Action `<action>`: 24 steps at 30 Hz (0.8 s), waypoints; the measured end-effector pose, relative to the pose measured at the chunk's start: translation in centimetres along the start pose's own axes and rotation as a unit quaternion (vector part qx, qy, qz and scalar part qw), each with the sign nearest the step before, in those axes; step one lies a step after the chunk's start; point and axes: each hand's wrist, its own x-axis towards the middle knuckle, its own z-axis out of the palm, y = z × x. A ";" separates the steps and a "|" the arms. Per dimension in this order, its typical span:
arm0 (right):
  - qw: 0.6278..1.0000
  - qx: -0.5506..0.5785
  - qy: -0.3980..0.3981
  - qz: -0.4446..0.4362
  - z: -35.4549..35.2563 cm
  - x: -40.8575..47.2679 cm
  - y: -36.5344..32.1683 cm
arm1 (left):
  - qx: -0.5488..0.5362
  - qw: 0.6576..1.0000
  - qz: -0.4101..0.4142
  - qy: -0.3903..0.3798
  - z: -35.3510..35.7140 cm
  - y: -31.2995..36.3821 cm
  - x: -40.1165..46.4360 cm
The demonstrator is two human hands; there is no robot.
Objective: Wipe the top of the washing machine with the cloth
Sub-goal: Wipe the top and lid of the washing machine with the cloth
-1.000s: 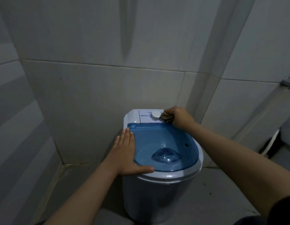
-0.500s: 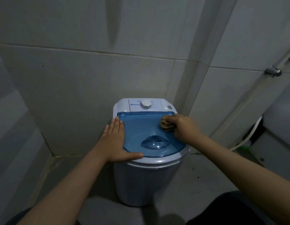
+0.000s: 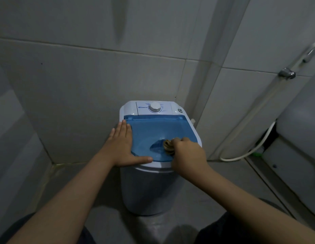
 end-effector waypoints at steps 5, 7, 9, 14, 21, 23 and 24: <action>0.995 0.095 -0.025 0.007 -1.6 0.2 -1.4 | -0.001 1.000 -0.003 0.007 -0.1 0.1 -0.2; 0.978 0.200 -0.041 0.036 -2.6 1.3 -1.1 | -0.001 1.000 -0.001 0.008 -0.1 0.1 -0.3; 0.957 0.283 -0.018 0.059 -3.3 3.2 -0.3 | -0.006 1.000 0.001 0.005 -0.1 0.1 -0.3; 0.975 0.203 0.080 0.034 -2.9 8.8 1.7 | -0.007 1.000 0.002 0.004 -0.1 -0.1 -0.2; 0.993 0.090 0.059 -0.046 0.9 11.9 -0.5 | -0.017 1.000 -0.001 0.010 0.1 0.0 0.1; 0.990 0.093 0.058 -0.087 1.0 11.4 -1.0 | -0.018 1.000 0.000 0.011 0.1 -0.1 0.1; 0.987 0.097 0.054 -0.114 1.0 10.9 -1.1 | -0.017 1.000 0.002 0.012 0.2 -0.1 0.1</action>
